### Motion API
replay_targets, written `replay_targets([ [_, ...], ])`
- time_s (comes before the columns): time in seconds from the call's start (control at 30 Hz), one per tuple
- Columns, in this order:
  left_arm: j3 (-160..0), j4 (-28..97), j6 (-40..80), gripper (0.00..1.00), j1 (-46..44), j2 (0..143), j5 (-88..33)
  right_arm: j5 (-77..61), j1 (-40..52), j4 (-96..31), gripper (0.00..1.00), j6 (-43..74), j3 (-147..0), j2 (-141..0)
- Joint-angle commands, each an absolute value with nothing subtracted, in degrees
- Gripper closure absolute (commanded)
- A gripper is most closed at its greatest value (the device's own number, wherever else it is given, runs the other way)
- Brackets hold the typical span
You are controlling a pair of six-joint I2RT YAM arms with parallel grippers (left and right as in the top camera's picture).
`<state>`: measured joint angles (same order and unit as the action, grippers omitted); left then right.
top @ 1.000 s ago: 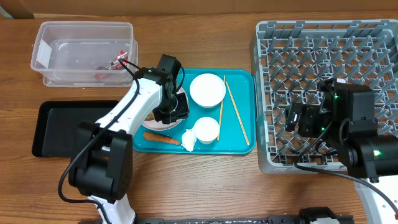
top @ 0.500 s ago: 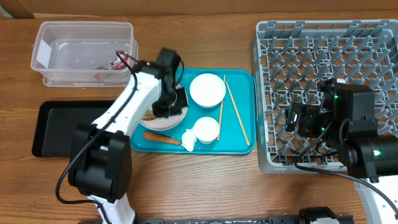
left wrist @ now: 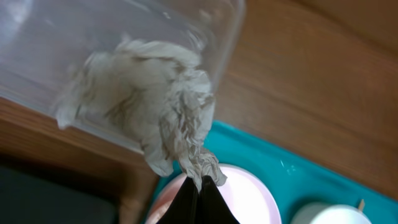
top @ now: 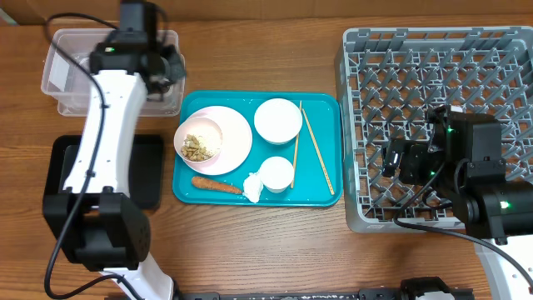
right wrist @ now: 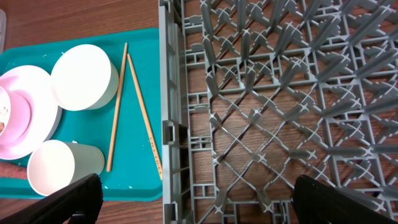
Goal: Sort waste into correct bins and load items into the dishwasher
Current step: 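Lift the foil and drop it into the clear bin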
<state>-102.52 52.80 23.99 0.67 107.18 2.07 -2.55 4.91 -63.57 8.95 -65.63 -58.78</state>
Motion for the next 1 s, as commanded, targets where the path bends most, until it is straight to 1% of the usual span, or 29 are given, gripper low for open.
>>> replay_targets([
  [0.0, -103.50, 49.80, 23.09, 0.95, 3.66, 108.53, 3.84, -2.20, 4.75, -63.37, 0.00, 9.02, -67.20, -58.63],
  [0.07, -103.48, 47.40, 23.09, 0.94, 5.08, 109.56, 3.81, -2.20, 4.75, -63.35, 0.00, 9.02, -67.20, -58.63],
  [0.13, -103.48, 45.89, 23.07, 0.83, 6.15, 110.34, 3.77, -2.17, 4.75, -63.37, 0.00, 9.02, -67.20, -58.63],
  [0.17, -103.48, 45.30, 22.81, 0.75, 6.50, 110.67, 3.57, -2.20, 4.75, -63.37, 0.00, 9.02, -67.20, -58.63],
  [0.23, -103.50, 44.40, 21.47, 0.68, 6.83, 110.69, 3.01, -2.20, 4.75, -63.33, 0.00, 9.02, -67.20, -58.63],
  [0.3, -103.72, 44.34, 20.45, 0.53, 6.83, 110.48, 2.94, -2.17, 4.75, -63.35, 0.00, 9.02, -67.20, -58.63],
  [0.37, -103.79, 45.45, 19.59, 0.53, 6.31, 109.86, 1.28, -2.17, 4.75, -63.35, 0.00, 9.02, -67.20, -58.63],
  [0.47, -103.79, 49.78, 18.57, 0.52, 4.99, 108.57, -6.48, -2.17, 4.75, -63.35, 0.00, 9.02, -67.20, -58.63],
  [0.57, -103.79, 57.45, 17.26, 0.51, 2.37, 108.18, -15.92, -2.17, 4.75, -63.31, 0.00, 9.02, -67.20, -58.63],
  [0.63, -103.70, 63.90, 15.18, 0.50, -0.45, 108.36, -19.77, -2.17, 4.75, -63.24, 0.00, 9.02, -67.20, -58.63],
  [0.77, -103.55, 73.41, 11.64, 0.48, -6.90, 108.36, -19.94, -2.17, 4.75, -63.20, 0.00, 9.02, -67.20, -58.63],
  [0.87, -103.55, 76.82, 10.00, 0.41, -12.12, 108.36, -19.46, -2.17, 4.75, -63.16, 0.00, 9.02, -67.20, -58.63],
  [0.97, -103.55, 78.48, 10.04, 0.41, -17.04, 108.36, -16.21, -2.17, 4.75, -63.16, 0.00, 9.02, -67.20, -58.63],
])
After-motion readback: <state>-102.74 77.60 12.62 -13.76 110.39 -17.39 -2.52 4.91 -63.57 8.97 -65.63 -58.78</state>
